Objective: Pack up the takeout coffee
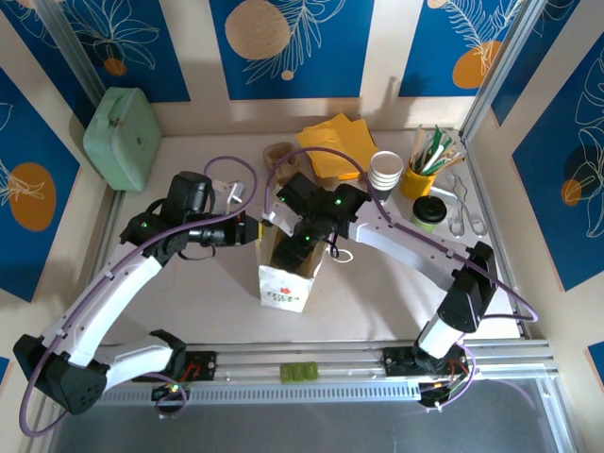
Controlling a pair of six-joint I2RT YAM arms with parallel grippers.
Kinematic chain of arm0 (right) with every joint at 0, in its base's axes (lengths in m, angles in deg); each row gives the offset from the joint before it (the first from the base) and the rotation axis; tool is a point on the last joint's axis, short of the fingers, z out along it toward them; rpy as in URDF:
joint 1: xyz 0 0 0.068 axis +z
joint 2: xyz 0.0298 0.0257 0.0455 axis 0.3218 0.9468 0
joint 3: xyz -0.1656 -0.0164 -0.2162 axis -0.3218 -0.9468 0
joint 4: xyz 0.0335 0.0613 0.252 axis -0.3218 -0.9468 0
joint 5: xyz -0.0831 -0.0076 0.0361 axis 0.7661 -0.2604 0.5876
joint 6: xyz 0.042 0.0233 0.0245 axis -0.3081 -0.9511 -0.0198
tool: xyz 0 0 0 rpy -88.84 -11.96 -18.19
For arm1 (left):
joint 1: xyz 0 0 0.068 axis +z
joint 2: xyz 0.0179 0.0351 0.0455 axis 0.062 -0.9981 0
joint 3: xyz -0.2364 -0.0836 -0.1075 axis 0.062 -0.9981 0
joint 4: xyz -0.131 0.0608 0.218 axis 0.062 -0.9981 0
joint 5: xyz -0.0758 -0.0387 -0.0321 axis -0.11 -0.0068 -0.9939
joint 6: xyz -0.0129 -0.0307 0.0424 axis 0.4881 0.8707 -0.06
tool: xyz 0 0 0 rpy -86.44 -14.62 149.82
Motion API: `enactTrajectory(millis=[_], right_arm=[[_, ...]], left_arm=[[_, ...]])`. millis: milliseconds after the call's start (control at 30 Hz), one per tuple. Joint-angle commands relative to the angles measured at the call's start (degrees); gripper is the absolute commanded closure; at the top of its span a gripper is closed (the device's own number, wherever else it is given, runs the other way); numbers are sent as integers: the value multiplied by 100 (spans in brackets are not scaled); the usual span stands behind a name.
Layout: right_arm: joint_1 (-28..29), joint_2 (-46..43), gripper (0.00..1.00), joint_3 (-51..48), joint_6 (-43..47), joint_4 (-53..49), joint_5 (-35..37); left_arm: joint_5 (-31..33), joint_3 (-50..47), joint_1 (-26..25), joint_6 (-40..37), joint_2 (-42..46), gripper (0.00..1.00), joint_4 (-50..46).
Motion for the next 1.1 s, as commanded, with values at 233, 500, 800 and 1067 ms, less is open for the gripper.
enactTrajectory(millis=[233,500,800,1067], right_arm=[[-27,-571,22,693,-973,120,-269],[-128,-731,20,1565,-2468,-753,1194],[-534,-759,22,1741,-4369,-1844,2010],[-666,-601,28,1433,-4931,-1842,1218]], left_arm=[[-41,12,-82,205,18,96,118],[214,189,-82,49,31,76,-188],[724,648,-82,-128,64,54,-511],[1844,1000,-67,-303,456,46,-796]])
